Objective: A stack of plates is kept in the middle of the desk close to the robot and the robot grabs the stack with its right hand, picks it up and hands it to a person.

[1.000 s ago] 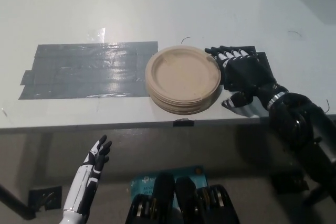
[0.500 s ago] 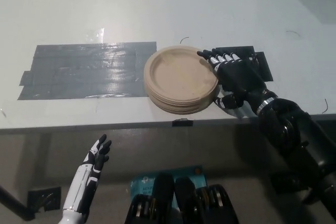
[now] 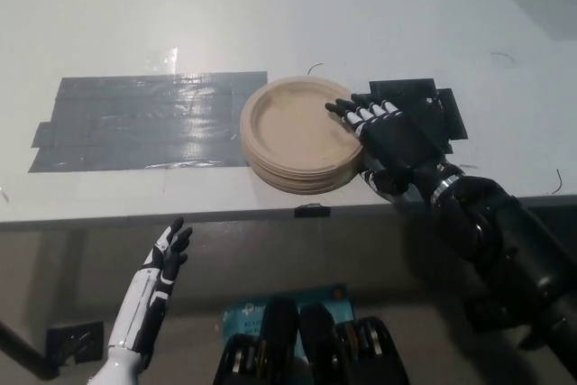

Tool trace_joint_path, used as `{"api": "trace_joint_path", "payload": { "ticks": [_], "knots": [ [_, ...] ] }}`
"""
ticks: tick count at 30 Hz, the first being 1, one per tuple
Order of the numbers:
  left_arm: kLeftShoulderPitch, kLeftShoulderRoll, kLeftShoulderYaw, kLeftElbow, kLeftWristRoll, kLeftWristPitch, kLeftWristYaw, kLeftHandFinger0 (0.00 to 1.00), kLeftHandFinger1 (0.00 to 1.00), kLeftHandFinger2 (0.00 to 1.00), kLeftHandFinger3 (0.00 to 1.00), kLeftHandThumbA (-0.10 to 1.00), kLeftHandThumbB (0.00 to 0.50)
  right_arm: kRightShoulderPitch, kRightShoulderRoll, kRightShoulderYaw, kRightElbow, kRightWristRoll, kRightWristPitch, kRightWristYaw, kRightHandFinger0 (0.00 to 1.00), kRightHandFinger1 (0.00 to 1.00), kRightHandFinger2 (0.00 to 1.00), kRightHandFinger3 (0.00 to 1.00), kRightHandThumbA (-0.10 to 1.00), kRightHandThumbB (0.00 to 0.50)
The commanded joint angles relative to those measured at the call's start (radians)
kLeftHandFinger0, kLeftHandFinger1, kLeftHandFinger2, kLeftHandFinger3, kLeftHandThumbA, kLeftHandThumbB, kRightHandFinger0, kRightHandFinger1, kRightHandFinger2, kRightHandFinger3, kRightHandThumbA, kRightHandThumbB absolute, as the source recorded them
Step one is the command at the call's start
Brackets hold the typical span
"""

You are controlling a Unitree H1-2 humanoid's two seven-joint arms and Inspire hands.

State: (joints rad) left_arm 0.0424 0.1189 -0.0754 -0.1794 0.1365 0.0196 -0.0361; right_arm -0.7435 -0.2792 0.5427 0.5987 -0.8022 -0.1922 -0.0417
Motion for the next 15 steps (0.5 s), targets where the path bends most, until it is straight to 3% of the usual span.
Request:
{"api": "trace_joint_path", "payload": {
  "ticks": [1, 2, 3, 4, 5, 6, 7, 8, 10, 11, 12, 15],
  "knots": [
    [-0.024, 0.012, 0.003, -0.022, -0.008, -0.018, -0.017, 1.0, 1.0, 1.0, 1.0, 1.0, 0.0, -0.085, 0.022, 0.079, 0.065, -0.118, -0.115, -0.155, 1.0, 1.0, 1.0, 1.0, 0.62, 0.5],
    [-0.025, 0.012, 0.003, -0.022, -0.006, -0.018, -0.015, 1.0, 1.0, 1.0, 1.0, 1.0, 0.0, -0.096, 0.023, 0.1, 0.091, -0.149, -0.137, -0.225, 1.0, 1.0, 1.0, 1.0, 0.52, 0.5],
    [-0.025, 0.012, 0.002, -0.024, -0.005, -0.015, -0.016, 1.0, 1.0, 1.0, 1.0, 1.0, 0.0, -0.117, 0.026, 0.14, 0.136, -0.204, -0.146, -0.331, 0.91, 0.89, 0.91, 1.0, 0.28, 0.397],
    [-0.026, 0.012, 0.002, -0.025, -0.005, -0.014, -0.016, 1.0, 1.0, 1.0, 1.0, 1.0, 0.0, -0.137, 0.031, 0.178, 0.179, -0.258, -0.136, -0.432, 0.52, 0.59, 0.64, 0.78, 0.0, 0.366],
    [-0.028, 0.011, 0.002, -0.026, -0.004, -0.013, -0.016, 1.0, 1.0, 1.0, 1.0, 1.0, 0.0, -0.155, 0.037, 0.216, 0.223, -0.306, -0.122, -0.524, 0.17, 0.27, 0.42, 0.6, -0.08, 0.36],
    [-0.029, 0.011, 0.001, -0.027, -0.003, -0.012, -0.016, 1.0, 1.0, 1.0, 1.0, 1.0, 0.0, -0.167, 0.042, 0.24, 0.253, -0.336, -0.113, -0.585, 0.03, 0.15, 0.32, 0.5, -0.1, 0.36],
    [-0.031, 0.011, 0.001, -0.027, -0.002, -0.012, -0.015, 1.0, 1.0, 1.0, 1.0, 1.0, 0.0, -0.178, 0.046, 0.267, 0.284, -0.363, -0.094, -0.634, 0.01, 0.03, 0.16, 0.49, -0.1, 0.368],
    [-0.035, 0.011, -0.001, -0.028, 0.0, -0.01, -0.016, 1.0, 1.0, 1.0, 1.0, 1.0, 0.0, -0.194, 0.052, 0.302, 0.331, -0.391, -0.074, -0.686, 0.0, 0.0, 0.08, 0.45, -0.1, 0.374],
    [-0.041, 0.011, 0.0, -0.032, -0.002, -0.002, -0.018, 1.0, 1.0, 1.0, 1.0, 1.0, 0.0, -0.212, 0.049, 0.337, 0.375, -0.409, -0.069, -0.71, 0.0, 0.0, 0.05, 0.47, -0.1, 0.373],
    [-0.046, 0.011, 0.0, -0.032, -0.004, 0.001, -0.019, 1.0, 1.0, 1.0, 1.0, 1.0, 0.0, -0.219, 0.046, 0.346, 0.39, -0.411, -0.069, -0.727, 0.0, 0.0, 0.01, 0.42, -0.1, 0.368],
    [-0.053, 0.012, -0.001, -0.031, -0.003, 0.001, -0.02, 1.0, 1.0, 1.0, 1.0, 1.0, 0.0, -0.224, 0.045, 0.347, 0.41, -0.404, -0.072, -0.766, 0.0, 0.0, 0.15, 0.4, -0.1, 0.358],
    [-0.063, 0.014, -0.002, -0.029, 0.002, 0.003, -0.02, 1.0, 1.0, 1.0, 1.0, 1.0, 0.0, -0.23, 0.039, 0.352, 0.429, -0.389, -0.077, -0.797, 0.0, 0.0, 0.22, 0.41, -0.1, 0.35]
  ]
}}
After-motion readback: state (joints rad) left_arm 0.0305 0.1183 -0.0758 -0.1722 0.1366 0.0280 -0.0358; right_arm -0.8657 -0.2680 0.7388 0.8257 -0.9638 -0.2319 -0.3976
